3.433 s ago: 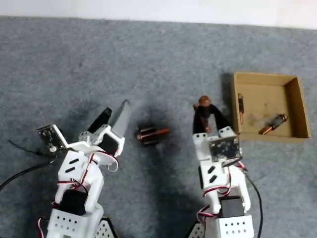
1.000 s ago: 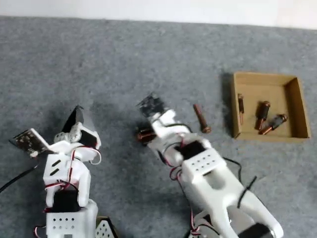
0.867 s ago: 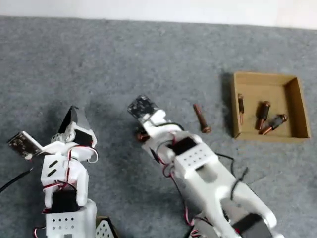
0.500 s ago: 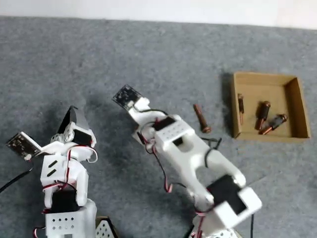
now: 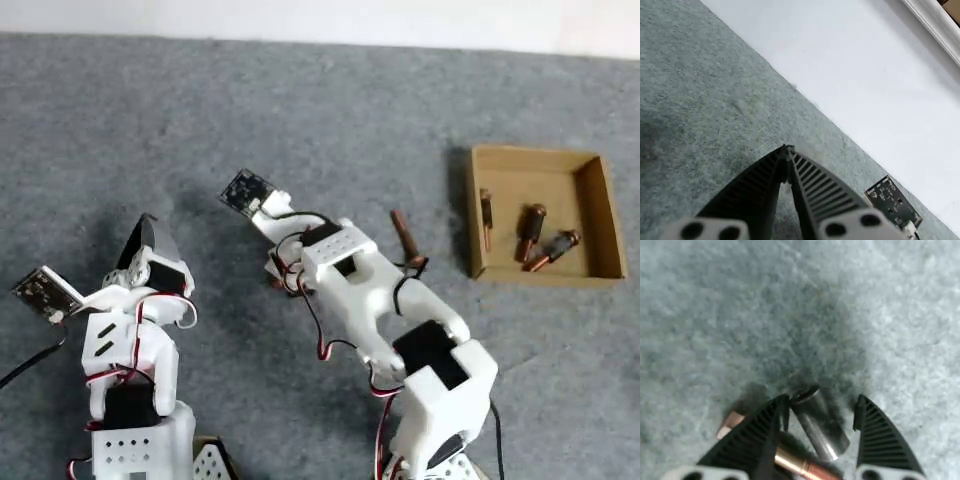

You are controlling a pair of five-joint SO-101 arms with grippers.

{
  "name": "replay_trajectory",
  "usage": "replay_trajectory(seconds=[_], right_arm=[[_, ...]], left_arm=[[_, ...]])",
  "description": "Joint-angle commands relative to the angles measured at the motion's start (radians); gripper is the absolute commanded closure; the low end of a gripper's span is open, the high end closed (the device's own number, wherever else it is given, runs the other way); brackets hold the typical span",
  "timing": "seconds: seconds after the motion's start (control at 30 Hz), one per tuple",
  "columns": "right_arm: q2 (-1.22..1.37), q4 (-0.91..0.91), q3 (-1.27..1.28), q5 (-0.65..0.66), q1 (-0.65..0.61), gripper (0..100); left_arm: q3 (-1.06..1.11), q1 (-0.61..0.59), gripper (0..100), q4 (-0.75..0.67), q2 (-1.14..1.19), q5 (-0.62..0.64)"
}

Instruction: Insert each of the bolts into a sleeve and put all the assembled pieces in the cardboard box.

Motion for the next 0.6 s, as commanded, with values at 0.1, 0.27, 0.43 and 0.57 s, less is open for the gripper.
replay_trajectory(seconds=[0.1, 0.27, 0.43, 0.57], right_arm=[[0.002, 0.147, -0.018, 0.012, 0.015, 80.7], [0.005, 0.185, -0.018, 0.012, 0.016, 80.7], [0.01, 0.18, -0.016, 0.011, 0.016, 81.6], [0.01, 0.124, -0.015, 0.011, 0.016, 95.4]], left_arm=[[0.018, -0.008, 99, -0.029, -0.004, 0.006], [0.018, -0.008, 99, -0.029, -0.004, 0.006], [0.018, -0.008, 99, -0.029, -0.004, 0.006], [0.018, -0.008, 99, -0.028, -0.004, 0.006]])
